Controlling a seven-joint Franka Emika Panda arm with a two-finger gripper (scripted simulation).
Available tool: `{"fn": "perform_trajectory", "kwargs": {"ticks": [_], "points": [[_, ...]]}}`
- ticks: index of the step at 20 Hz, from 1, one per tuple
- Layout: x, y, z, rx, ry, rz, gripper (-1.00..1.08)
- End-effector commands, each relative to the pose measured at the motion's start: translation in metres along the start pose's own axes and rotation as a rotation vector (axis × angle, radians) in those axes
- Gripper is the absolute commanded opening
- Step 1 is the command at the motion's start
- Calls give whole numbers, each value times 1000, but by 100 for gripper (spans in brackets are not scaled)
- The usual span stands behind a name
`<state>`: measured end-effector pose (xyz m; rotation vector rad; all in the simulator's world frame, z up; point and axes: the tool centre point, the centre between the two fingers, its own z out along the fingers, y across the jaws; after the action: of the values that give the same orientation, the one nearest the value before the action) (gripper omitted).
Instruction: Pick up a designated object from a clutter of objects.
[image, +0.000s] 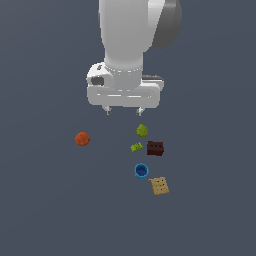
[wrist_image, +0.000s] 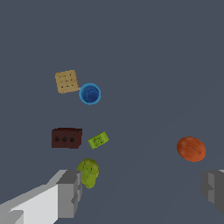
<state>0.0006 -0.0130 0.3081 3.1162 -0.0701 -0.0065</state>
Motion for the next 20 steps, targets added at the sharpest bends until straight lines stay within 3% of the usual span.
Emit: {"fn": "perform_trajectory", "kwargs": {"ticks": [1, 20], "points": [[0, 0, 0, 0, 0, 0, 100], [4, -7, 0, 25, 4, 69, 100]]}}
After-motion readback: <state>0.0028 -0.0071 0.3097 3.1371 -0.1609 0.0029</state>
